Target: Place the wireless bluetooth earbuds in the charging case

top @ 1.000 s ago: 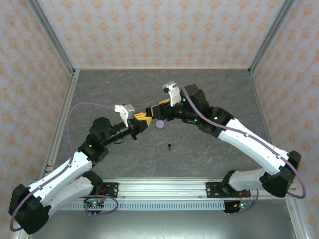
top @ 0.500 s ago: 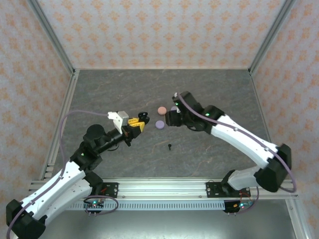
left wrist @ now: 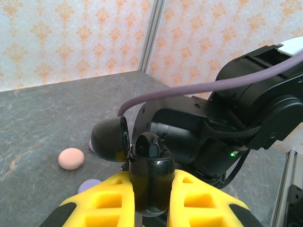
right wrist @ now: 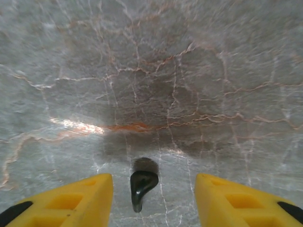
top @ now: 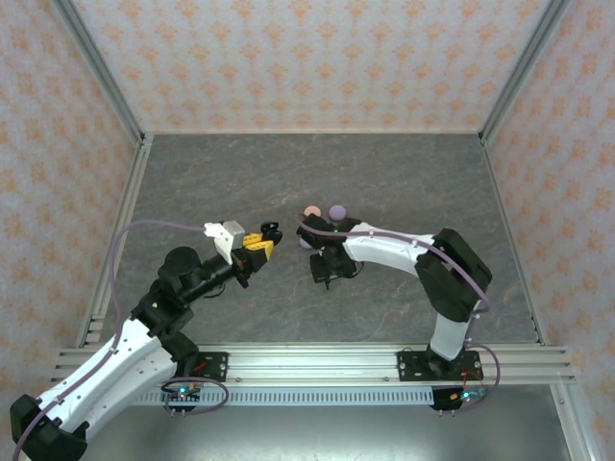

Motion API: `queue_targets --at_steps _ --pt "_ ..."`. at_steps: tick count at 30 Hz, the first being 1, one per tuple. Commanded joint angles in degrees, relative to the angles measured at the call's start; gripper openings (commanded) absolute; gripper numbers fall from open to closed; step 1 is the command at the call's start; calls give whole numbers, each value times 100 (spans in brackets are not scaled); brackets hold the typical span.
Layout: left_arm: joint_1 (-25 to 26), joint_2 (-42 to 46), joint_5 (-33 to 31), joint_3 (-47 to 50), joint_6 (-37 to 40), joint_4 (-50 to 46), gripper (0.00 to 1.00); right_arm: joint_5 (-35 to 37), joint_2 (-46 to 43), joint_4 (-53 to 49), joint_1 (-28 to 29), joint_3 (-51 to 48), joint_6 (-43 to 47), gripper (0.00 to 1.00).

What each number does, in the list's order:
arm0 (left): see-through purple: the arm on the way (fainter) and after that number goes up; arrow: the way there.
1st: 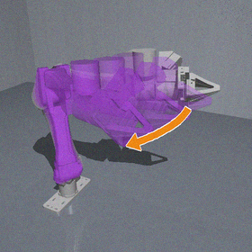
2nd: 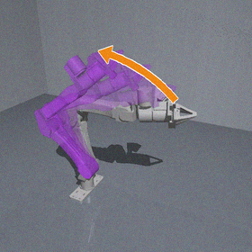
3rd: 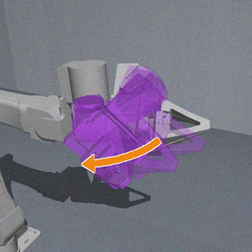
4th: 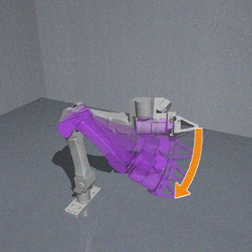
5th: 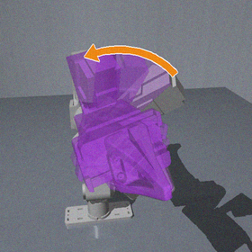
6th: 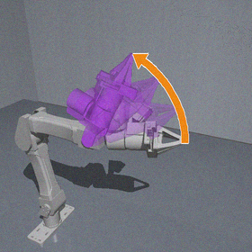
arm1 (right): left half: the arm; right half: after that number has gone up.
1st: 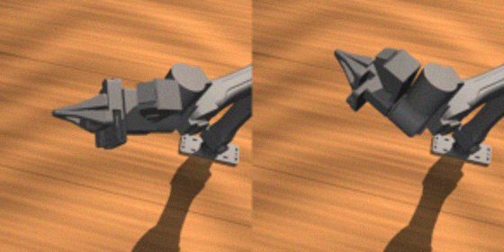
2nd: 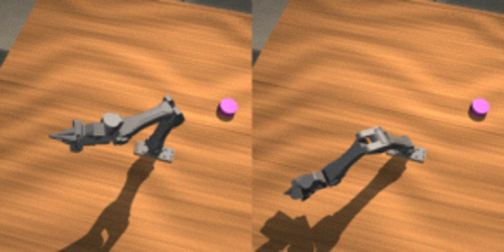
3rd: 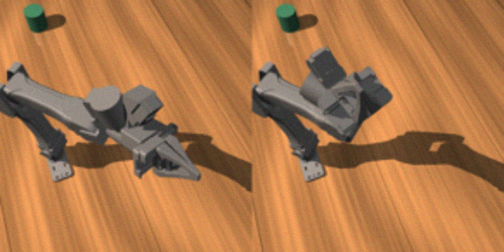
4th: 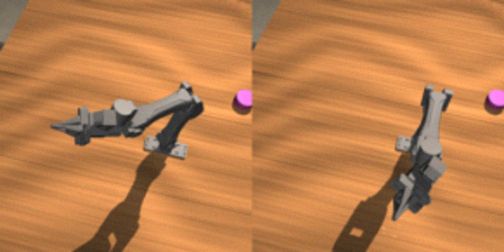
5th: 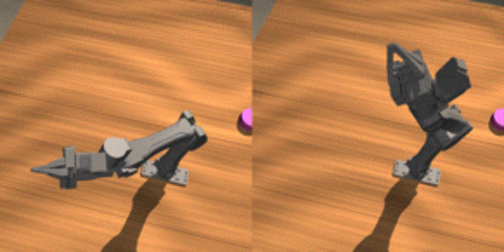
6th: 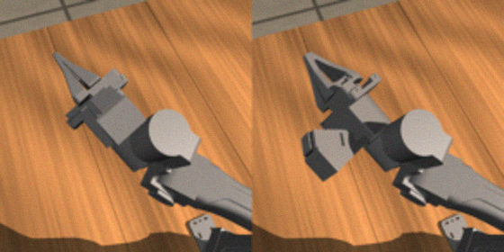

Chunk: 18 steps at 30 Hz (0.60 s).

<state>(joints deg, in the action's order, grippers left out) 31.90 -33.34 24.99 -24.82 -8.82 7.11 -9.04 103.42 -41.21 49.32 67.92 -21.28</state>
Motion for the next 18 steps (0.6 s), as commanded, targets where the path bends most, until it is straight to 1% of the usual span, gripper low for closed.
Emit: queue_targets --at_steps 1,4,11,18 --pt "55 100 -49 91 134 70 0 49 201 -181 49 272 -91 48" --pt "53 125 -56 135 115 106 0 5 318 -173 85 270 -108 47" --pt "55 113 -41 157 94 129 0 -104 474 -120 122 291 -125 37" --pt "54 126 -57 153 93 97 0 -148 456 -214 148 236 -152 33"
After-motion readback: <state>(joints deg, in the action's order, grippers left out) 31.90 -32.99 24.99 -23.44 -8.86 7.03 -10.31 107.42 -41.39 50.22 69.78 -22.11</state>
